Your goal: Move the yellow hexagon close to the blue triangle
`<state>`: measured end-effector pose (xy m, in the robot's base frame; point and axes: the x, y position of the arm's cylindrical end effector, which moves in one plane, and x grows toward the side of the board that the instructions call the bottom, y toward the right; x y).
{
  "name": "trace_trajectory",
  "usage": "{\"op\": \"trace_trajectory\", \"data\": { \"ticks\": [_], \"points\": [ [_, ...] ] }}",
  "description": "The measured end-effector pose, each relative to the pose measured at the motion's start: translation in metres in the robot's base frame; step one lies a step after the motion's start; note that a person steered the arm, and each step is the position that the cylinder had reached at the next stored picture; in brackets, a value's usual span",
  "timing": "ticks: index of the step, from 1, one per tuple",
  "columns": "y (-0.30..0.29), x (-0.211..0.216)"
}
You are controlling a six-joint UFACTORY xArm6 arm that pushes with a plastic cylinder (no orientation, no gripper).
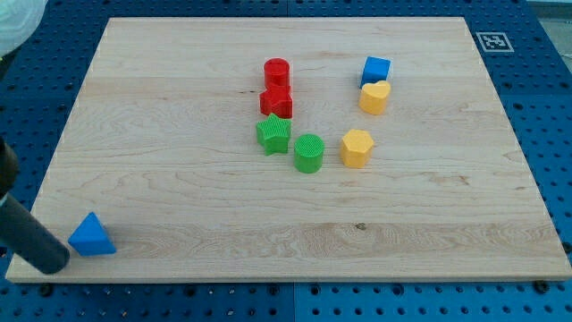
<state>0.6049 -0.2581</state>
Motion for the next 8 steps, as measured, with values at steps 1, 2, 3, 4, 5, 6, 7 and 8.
{"op": "trace_trajectory", "data": {
  "ticks": [1, 2, 3, 4, 5, 6, 7, 8],
  "points": [
    [-0.028, -0.047],
    [-0.007, -0.078],
    [0.071, -0.075],
    [0.154, -0.074],
    [0.232, -0.074],
    [0.309, -0.072],
    [0.325, -0.072],
    [0.337, -0.073]
  ]
}}
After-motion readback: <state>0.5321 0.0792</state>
